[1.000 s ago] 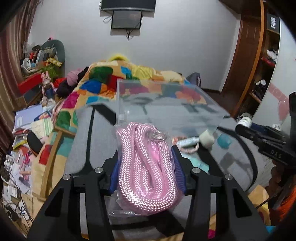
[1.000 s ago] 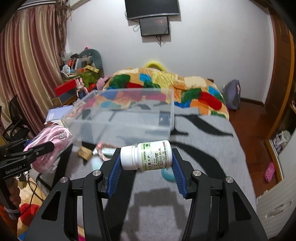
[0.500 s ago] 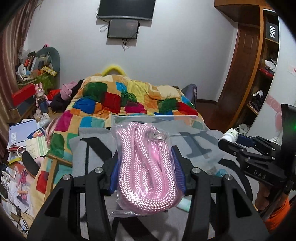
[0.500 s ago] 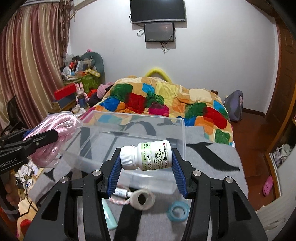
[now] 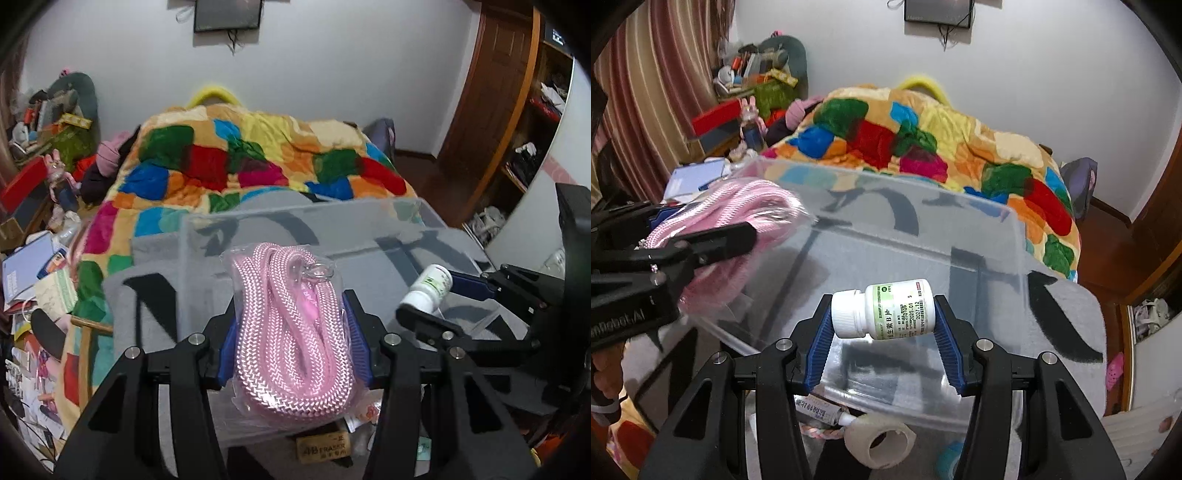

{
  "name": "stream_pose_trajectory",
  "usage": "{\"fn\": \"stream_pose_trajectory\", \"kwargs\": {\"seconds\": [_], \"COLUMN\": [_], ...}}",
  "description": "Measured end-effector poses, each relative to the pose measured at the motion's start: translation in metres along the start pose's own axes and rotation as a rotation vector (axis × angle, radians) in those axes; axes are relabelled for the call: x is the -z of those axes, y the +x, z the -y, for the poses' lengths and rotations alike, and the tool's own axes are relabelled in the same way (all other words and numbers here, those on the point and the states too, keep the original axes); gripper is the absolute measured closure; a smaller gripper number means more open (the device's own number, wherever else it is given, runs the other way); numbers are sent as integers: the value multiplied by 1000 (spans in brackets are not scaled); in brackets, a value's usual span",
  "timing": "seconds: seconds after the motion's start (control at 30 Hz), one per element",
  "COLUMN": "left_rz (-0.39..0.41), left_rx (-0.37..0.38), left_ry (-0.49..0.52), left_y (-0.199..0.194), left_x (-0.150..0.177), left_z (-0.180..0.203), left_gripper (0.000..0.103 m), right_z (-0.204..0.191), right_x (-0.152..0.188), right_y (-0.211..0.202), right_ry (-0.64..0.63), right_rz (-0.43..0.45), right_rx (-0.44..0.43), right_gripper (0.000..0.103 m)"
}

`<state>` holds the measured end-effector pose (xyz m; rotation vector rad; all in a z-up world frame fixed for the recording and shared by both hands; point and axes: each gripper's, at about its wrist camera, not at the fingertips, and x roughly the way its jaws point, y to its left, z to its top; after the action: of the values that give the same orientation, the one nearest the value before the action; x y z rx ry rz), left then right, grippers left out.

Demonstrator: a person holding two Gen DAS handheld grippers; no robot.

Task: Organize objects
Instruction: 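Lower pink rope into clear box with left tool while right tool drops pill bottle, then grasp the tan eraser with left tool while right tool grasps white tape roll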

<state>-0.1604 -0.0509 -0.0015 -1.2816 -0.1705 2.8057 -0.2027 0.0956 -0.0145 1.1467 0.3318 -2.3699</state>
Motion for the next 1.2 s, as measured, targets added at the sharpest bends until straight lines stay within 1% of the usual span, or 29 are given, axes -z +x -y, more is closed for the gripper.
{"fn": "stream_pose_trajectory", "kwargs": {"seconds": [0.07, 0.1, 0.13, 0.2, 0.23, 0.27, 0.37, 0.43, 0.47, 0.53, 0.6, 0.67, 0.77, 0.9, 1.03, 1.2], "left_rz": [-10, -12, -9, 6, 17, 33, 77, 107, 128, 153, 165, 170, 159, 130, 85, 0], "left_rx": [15, 16, 16, 19, 12, 2, -30, -50, -63, -78, -87, -91, -83, -64, -43, -26], "left_ry": [-9, -16, -20, -11, -4, 5, 28, 40, 47, 61, 77, 95, 98, 75, 51, 23], "left_y": [4, 4, 3, -3, -7, -13, -31, -43, -51, -62, -69, -74, -77, -75, -67, -44], "left_x": [0, 0, 0, 0, 0, -1, -2, -1, 1, 6, 12, 21, 36, 54, 72, 94], "left_z": [-2, -3, -3, -2, -2, -1, 2, 4, 6, 8, 11, 14, 15, 12, 9, 4], "left_gripper": [51, 51, 51, 51, 49, 48, 40, 29, 27, 18, 14, 14, 13, 13, 13, 13], "right_z": [-3, -4, -6, -8, -10, -11, -13, -13, -13, -10, -9, -6, -3, 0, 1, 5], "right_x": [0, -1, -1, 1, 2, 3, 5, 8, 10, 14, 18, 24, 34, 52, 70, 88], "right_y": [0, 0, -2, -7, -10, -14, -26, -36, -42, -55, -65, -75, -85, -89, -86, -71], "right_ry": [-11, -20, -26, -40, -47, -55, -71, -76, -74, -67, -63, -55, -43, -25, 8, 57], "right_rz": [5, 8, 11, 27, 36, 49, 73, 91, 103, 127, 144, 161, 172, 165, 140, 101], "right_rx": [5, 15, 23, 25, 25, 27, 31, 30, 26, 17, 14, 10, 4, 0, -20, -51], "right_gripper": [55, 52, 44, 35, 33, 33, 33, 32, 31, 29, 29, 28, 28, 28, 28, 28]}}
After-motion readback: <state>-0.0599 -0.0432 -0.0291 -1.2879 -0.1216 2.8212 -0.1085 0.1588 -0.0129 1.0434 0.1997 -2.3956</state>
